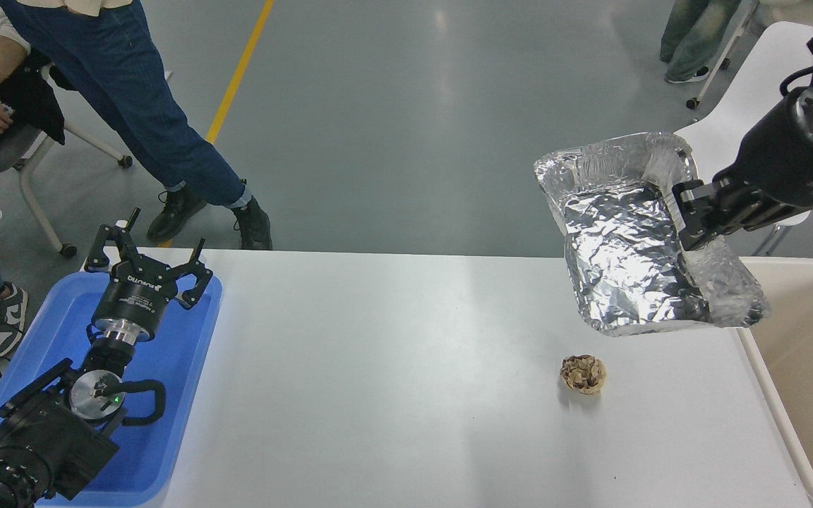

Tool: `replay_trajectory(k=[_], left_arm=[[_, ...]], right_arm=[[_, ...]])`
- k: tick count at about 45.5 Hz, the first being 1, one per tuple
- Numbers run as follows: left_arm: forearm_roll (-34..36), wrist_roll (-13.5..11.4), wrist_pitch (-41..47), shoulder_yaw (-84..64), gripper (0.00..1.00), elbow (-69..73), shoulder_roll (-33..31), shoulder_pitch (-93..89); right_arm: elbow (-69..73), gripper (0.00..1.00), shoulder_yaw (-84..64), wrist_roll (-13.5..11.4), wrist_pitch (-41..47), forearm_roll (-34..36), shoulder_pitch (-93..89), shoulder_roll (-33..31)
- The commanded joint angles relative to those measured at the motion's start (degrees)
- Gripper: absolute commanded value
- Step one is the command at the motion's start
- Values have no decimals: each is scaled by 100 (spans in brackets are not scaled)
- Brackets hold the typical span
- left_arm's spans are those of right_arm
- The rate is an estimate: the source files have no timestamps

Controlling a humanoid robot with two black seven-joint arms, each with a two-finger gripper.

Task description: Pick up foil plate and place in dustbin

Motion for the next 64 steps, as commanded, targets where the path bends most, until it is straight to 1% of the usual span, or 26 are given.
replay_trajectory(k=[1,5,10,18,22,33,37,42,48,49,54,61,64], left_arm=[[-9,-16,2,0,100,1,8,17],[-9,-25,2,0,100,1,8,17],[-9,-25,2,0,100,1,8,17],[-9,-25,2,0,100,1,8,17],[-9,-25,2,0,100,1,8,17],[-9,-25,2,0,100,1,8,17],[-9,-25,2,0,100,1,8,17],[-9,-25,2,0,100,1,8,17],[-9,-25,2,0,100,1,8,17],[-9,-25,2,0,100,1,8,17],[-9,-25,2,0,100,1,8,17],[-9,-25,2,0,100,1,8,17],[-9,-25,2,0,100,1,8,17]], right_arm=[[-45,0,-489,-8,9,-60,23,-565],[-133,0,-665,-34,9,-236,-100,-1101],[-326,0,-1025,-34,9,-710,-135,-1550],[-677,0,-1579,-34,9,-878,-197,-2323],[-879,0,-1746,-34,9,-1062,-284,-2596],[-1565,0,-1808,-43,9,-1546,-618,-3580],[-1855,0,-1720,-43,9,-1590,-873,-3747],[-2022,0,-1536,-43,9,-1564,-1452,-3713],[-2110,0,-965,-43,9,-1485,-2427,-3704],[-2154,0,-825,-43,-61,-1485,-2603,-3713],[-2391,0,-113,-43,-1061,-1459,-3763,-3713],[-2883,0,1091,-43,-2529,-879,-5415,-3695],[-3164,0,1408,-43,-2855,-738,-5899,-3651]])
